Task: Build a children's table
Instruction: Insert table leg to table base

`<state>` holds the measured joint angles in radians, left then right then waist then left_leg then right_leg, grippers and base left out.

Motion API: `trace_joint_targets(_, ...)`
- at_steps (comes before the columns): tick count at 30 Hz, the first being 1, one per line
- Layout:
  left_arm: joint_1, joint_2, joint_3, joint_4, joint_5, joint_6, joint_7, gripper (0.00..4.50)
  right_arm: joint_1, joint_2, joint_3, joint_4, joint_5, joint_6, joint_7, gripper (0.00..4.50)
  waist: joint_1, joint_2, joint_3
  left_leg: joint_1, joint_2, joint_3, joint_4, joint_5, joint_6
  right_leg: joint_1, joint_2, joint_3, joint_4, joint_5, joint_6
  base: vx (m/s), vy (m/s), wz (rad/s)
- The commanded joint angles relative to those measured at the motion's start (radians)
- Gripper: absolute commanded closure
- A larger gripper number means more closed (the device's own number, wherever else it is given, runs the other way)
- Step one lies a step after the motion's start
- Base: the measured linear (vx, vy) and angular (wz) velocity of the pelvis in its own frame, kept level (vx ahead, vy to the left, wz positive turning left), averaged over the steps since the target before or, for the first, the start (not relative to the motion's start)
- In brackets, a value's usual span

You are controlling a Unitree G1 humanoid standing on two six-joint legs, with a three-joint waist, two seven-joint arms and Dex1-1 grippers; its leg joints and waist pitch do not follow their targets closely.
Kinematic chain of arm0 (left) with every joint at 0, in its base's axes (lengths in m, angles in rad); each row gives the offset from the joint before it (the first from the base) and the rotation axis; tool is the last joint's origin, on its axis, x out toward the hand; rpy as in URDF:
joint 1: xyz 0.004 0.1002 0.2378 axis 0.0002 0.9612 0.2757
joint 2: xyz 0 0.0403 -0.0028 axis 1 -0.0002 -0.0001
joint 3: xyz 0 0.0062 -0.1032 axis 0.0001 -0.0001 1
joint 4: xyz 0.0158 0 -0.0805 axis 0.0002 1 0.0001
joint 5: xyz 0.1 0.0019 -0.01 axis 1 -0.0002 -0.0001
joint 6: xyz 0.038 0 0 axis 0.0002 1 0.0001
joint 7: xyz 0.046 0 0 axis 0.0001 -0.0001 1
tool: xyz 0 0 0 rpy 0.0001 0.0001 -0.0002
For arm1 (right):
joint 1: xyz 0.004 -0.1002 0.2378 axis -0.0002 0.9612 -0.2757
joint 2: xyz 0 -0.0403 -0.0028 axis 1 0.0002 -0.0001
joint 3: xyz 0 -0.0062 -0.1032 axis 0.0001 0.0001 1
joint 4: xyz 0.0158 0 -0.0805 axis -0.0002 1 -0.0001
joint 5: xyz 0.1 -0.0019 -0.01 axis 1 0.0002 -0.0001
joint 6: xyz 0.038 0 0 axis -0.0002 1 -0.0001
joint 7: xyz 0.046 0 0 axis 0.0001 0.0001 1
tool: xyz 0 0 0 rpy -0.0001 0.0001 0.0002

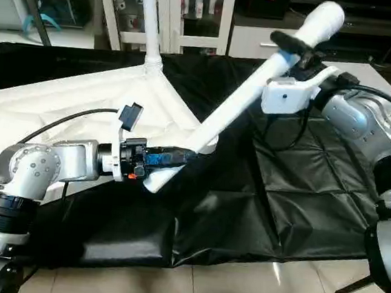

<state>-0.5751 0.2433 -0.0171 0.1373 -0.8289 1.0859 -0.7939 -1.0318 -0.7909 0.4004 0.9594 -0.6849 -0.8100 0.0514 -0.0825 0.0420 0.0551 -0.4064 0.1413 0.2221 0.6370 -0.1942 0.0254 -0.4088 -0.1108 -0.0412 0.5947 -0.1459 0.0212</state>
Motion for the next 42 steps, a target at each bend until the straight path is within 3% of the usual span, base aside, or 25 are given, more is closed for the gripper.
trace_joint_targets(1, -0.056, -0.015, 0.057, 0.015, -0.012, -0.030, 0.033, 2.34, -0.006, 0.009, 0.016, 0.018, -0.003, -0.023, 0.017, 1.92, -0.005, -0.013, -0.073, 0.030, 0.061, -0.045, -0.072, -0.390, 0.059, 0.037, -0.019, 0.009, -0.064, -0.268, -0.284, 0.000, 0.000, 0.00)
trace_joint_targets(8, -0.085, 0.007, 0.106, 0.032, -0.011, -0.101, -0.006, 1.93, 0.011, 0.017, 0.014, 0.031, 0.008, -0.026, 0.037, 2.25, -0.003, -0.017, -0.074, 0.028, 0.062, -0.047, -0.070, -0.381, 0.070, 0.040, -0.023, 0.008, -0.065, -0.279, -0.282, 0.000, 0.000, 0.00)
trace_joint_targets(11, -0.113, 0.012, 0.168, 0.042, 0.009, -0.248, -0.029, 1.66, 0.030, 0.032, 0.000, 0.060, 0.044, -0.012, 0.087, 2.41, -0.004, -0.016, -0.074, 0.027, 0.063, -0.046, -0.070, -0.374, 0.077, 0.039, -0.023, 0.009, -0.065, -0.274, -0.285, 0.000, 0.000, 0.00)
trace_joint_targets(12, -0.113, 0.012, 0.168, 0.042, 0.009, -0.248, -0.029, 1.53, 0.030, 0.032, 0.000, 0.060, 0.044, -0.012, 0.087, 2.53, -0.005, -0.017, -0.075, 0.027, 0.063, -0.046, -0.069, -0.376, 0.083, 0.039, -0.023, 0.009, -0.066, -0.272, -0.287, 0.000, 0.000, 0.00)
trace_joint_targets(15, -0.187, -0.022, 0.307, 0.107, -0.001, -0.396, 0.075, 1.52, 0.066, 0.070, -0.063, 0.116, 0.156, 0.053, 0.203, 2.66, -0.002, -0.015, -0.076, 0.030, 0.064, -0.045, -0.068, -0.374, 0.091, 0.040, -0.022, 0.010, -0.065, -0.247, -0.301, 0.000, 0.000, 0.00)
trace_joint_targets(18, -0.219, -0.033, 0.355, 0.147, 0.015, -0.485, 0.129, 1.52, 0.085, 0.086, -0.085, 0.132, 0.200, 0.076, 0.256, 2.67, 0.006, -0.022, -0.078, 0.027, 0.066, -0.045, -0.068, -0.344, 0.106, 0.043, -0.025, 0.011, -0.060, -0.215, -0.318, 0.000, 0.000, 0.00)
trace_joint_targets(19, -0.232, -0.034, 0.368, 0.180, 0.035, -0.525, 0.168, 1.52, 0.103, 0.104, -0.109, 0.126, 0.256, 0.086, 0.312, 2.69, 0.007, -0.021, -0.079, 0.023, 0.065, -0.044, -0.067, -0.331, 0.117, 0.047, -0.025, 0.011, -0.060, -0.210, -0.322, 0.000, 0.000, 0.00)
trace_joint_targets(21, -0.232, -0.034, 0.368, 0.180, 0.035, -0.525, 0.168, 1.52, 0.103, 0.104, -0.109, 0.126, 0.256, 0.086, 0.312, 2.70, 0.012, -0.020, -0.079, 0.024, 0.070, -0.046, -0.068, -0.310, 0.120, 0.045, -0.028, 0.012, -0.057, -0.208, -0.326, 0.000, 0.000, 0.00)
trace_joint_targets(22, -0.250, -0.033, 0.378, 0.252, 0.081, -0.608, 0.242, 1.52, 0.134, 0.140, -0.151, 0.096, 0.375, 0.107, 0.426, 2.71, 0.012, -0.028, -0.080, 0.025, 0.069, -0.044, -0.067, -0.308, 0.125, 0.043, -0.026, 0.011, -0.059, -0.209, -0.331, 0.000, 0.000, 0.00)
trace_joint_targets(23, -0.250, -0.033, 0.378, 0.252, 0.081, -0.608, 0.242, 1.52, 0.134, 0.140, -0.151, 0.096, 0.375, 0.107, 0.426, 2.71, 0.013, -0.023, -0.079, 0.026, 0.068, -0.043, -0.067, -0.321, 0.134, 0.044, -0.027, 0.013, -0.060, -0.215, -0.328, 0.000, 0.000, 0.00)
trace_joint_targets(24, -0.259, -0.028, 0.379, 0.318, 0.127, -0.675, 0.314, 1.52, 0.172, 0.169, -0.177, 0.029, 0.506, 0.140, 0.538, 2.71, 0.013, -0.020, -0.078, 0.026, 0.072, -0.047, -0.070, -0.344, 0.132, 0.043, -0.027, 0.012, -0.061, -0.232, -0.311, 0.000, 0.000, 0.00)
trace_joint_targets(25, -0.262, -0.023, 0.372, 0.382, 0.173, -0.735, 0.362, 1.52, 0.234, 0.212, -0.211, -0.113, 0.725, 0.255, 0.707, 2.72, 0.011, -0.023, -0.077, 0.024, 0.068, -0.047, -0.073, -0.349, 0.144, 0.050, -0.022, 0.009, -0.064, -0.232, -0.302, 0.000, 0.000, 0.00)
trace_joint_targets(27, -0.262, -0.022, 0.369, 0.396, 0.182, -0.741, 0.371, 1.52, 0.253, 0.223, -0.220, -0.160, 0.790, 0.295, 0.751, 2.72, 0.018, -0.020, -0.080, 0.022, 0.077, -0.054, -0.077, -0.314, 0.154, 0.053, -0.029, 0.012, -0.057, -0.193, -0.298, 0.000, 0.000, 0.00)
trace_joint_targets(28, -0.254, -0.018, 0.336, 0.400, 0.227, -0.758, 0.363, 1.52, 0.271, 0.249, -0.248, -0.231, 0.882, 0.413, 0.793, 2.72, 0.023, -0.012, -0.083, 0.027, 0.080, -0.055, -0.077, -0.289, 0.150, 0.049, -0.029, 0.012, -0.053, -0.164, -0.318, 0.000, 0.000, 0.00)
trace_joint_targets(30, -0.254, -0.018, 0.336, 0.400, 0.227, -0.758, 0.363, 1.52, 0.271, 0.249, -0.248, -0.231, 0.882, 0.413, 0.793, 2.72, 0.034, -0.012, -0.084, 0.029, 0.085, -0.053, -0.079, -0.269, 0.137, 0.045, -0.031, 0.013, -0.049, -0.145, -0.337, 0.000, 0.000, 0.00)
trace_joint_targets(31, -0.243, -0.021, 0.290, 0.402, 0.283, -0.769, 0.342, 1.52, 0.278, 0.292, -0.301, -0.320, 1.004, 0.609, 0.830, 2.72, 0.039, -0.014, -0.081, 0.030, 0.083, -0.050, -0.081, -0.277, 0.130, 0.044, -0.028, 0.015, -0.053, -0.152, -0.338, 0.000, 0.000, 0.00)
trace_joint_targets(32, -0.233, -0.027, 0.263, 0.388, 0.304, -0.769, 0.322, 1.52, 0.277, 0.314, -0.328, -0.370, 1.078, 0.739, 0.840, 2.72, 0.044, -0.011, -0.081, 0.032, 0.084, -0.050, -0.082, -0.280, 0.124, 0.045, -0.031, 0.016, -0.051, -0.159, -0.337, 0.000, 0.000, 0.00)
trace_joint_targets(33, -0.233, -0.027, 0.263, 0.388, 0.304, -0.769, 0.322, 1.52, 0.277, 0.314, -0.328, -0.370, 1.078, 0.739, 0.840, 2.73, 0.054, -0.009, -0.078, 0.033, 0.087, -0.050, -0.087, -0.283, 0.116, 0.045, -0.032, 0.018, -0.051, -0.173, -0.330, 0.000, 0.000, 0.00)
trace_joint_targets(34, -0.221, -0.038, 0.229, 0.366, 0.319, -0.760, 0.293, 1.52, 0.269, 0.338, -0.362, -0.423, 1.176, 0.946, 0.860, 2.73, 0.062, -0.009, -0.076, 0.040, 0.088, -0.050, -0.090, -0.294, 0.098, 0.043, -0.028, 0.017, -0.055, -0.189, -0.323, 0.000, 0.000, 0.00)
trace_joint_targets(35, -0.221, -0.038, 0.229, 0.366, 0.319, -0.760, 0.293, 1.52, 0.269, 0.338, -0.362, -0.423, 1.176, 0.946, 0.860, 2.73, 0.076, -0.005, -0.077, 0.038, 0.091, -0.048, -0.093, -0.293, 0.073, 0.038, -0.030, 0.017, -0.050, -0.194, -0.320, 0.000, 0.000, 0.00)
trace_joint_targets(37, -0.201, -0.064, 0.165, 0.262, 0.271, -0.710, 0.189, 1.52, 0.262, 0.335, -0.364, -0.472, 1.309, 1.304, 0.932, 2.73, 0.089, -0.014, -0.077, 0.043, 0.089, -0.046, -0.094, -0.296, 0.049, 0.040, -0.027, 0.017, -0.051, -0.200, -0.322, 0.000, 0.000, 0.00)
trace_joint_targets(38, -0.201, -0.064, 0.164, 0.261, 0.269, -0.709, 0.188, 1.52, 0.262, 0.334, -0.364, -0.472, 1.311, 1.307, 0.933, 2.73, 0.098, -0.010, -0.078, 0.044, 0.090, -0.045, -0.093, -0.286, 0.041, 0.040, -0.032, 0.018, -0.046, -0.196, -0.326, 0.000, 0.000, 0.00)
trace_joint_targets(39, -0.201, -0.069, 0.162, 0.244, 0.251, -0.694, 0.177, 1.52, 0.265, 0.333, -0.362, -0.475, 1.323, 1.329, 0.940, 2.74, 0.112, -0.008, -0.078, 0.044, 0.088, -0.039, -0.094, -0.294, 0.005, 0.029, -0.033, 0.018, -0.047, -0.216, -0.311, 0.000, 0.000, 0.00)
trace_joint_targets(41, -0.200, -0.073, 0.155, 0.198, 0.200, -0.646, 0.148, 1.52, 0.275, 0.336, -0.370, -0.491, 1.388, 1.385, 0.920, 2.74, 0.121, -0.010, -0.078, 0.047, 0.086, -0.038, -0.094, -0.307, -0.015, 0.026, -0.036, 0.020, -0.049, -0.239, -0.300, 0.000, 0.000, 0.00)
trace_joint_targets(42, -0.199, -0.074, 0.154, 0.189, 0.190, -0.636, 0.142, 1.52, 0.277, 0.337, -0.372, -0.494, 1.402, 1.395, 0.915, 2.74, 0.127, -0.016, -0.076, 0.047, 0.085, -0.039, -0.095, -0.313, -0.034, 0.024, -0.041, 0.023, -0.050, -0.276, -0.284, 0.000, 0.000, 0.00)
